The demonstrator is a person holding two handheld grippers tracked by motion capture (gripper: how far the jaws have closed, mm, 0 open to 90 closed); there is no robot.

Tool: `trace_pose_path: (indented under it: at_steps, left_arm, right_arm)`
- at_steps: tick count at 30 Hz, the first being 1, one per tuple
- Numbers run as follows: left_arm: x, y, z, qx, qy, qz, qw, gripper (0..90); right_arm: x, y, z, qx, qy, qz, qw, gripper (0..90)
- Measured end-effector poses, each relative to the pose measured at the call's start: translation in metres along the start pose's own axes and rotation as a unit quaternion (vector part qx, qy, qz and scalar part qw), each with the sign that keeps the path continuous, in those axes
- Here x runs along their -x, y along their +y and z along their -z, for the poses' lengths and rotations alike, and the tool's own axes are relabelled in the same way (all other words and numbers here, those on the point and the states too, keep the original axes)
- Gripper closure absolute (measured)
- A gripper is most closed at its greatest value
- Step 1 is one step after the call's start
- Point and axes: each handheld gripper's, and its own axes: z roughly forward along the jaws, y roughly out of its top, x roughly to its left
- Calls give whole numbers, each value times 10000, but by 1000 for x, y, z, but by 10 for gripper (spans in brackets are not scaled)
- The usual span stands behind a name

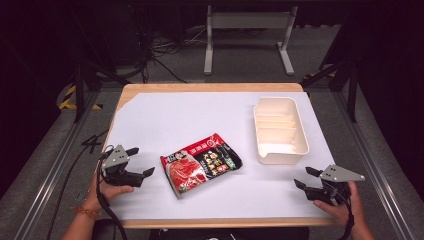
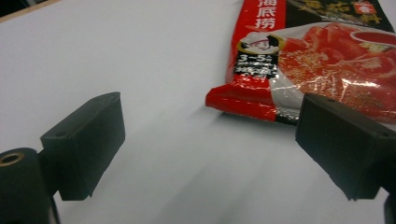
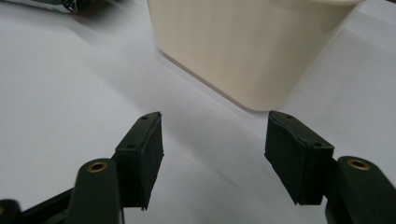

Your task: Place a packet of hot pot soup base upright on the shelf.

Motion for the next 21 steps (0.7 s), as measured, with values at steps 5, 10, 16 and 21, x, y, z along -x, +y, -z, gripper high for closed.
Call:
trace_pose_path:
  at_steps: [5,10,16,21]
  left_arm:
    - [5,-1,-4,-70,-29,-4,10000,90]
    - [6,-2,-4,-82,-177,-27,9998,90]
    - [9,-1,-6,-87,-263,-42,9996,90]
    - [10,-1,-9,-143,-316,-86,9994,90]
  right_arm:
    - [-8,8,2,98,130,23,9999,374]
    - [-26,26,7,225,289,180,9992,401]
    - [-49,54,4,303,555,377,9973,405]
    - [-74,93,-20,258,742,685,9946,403]
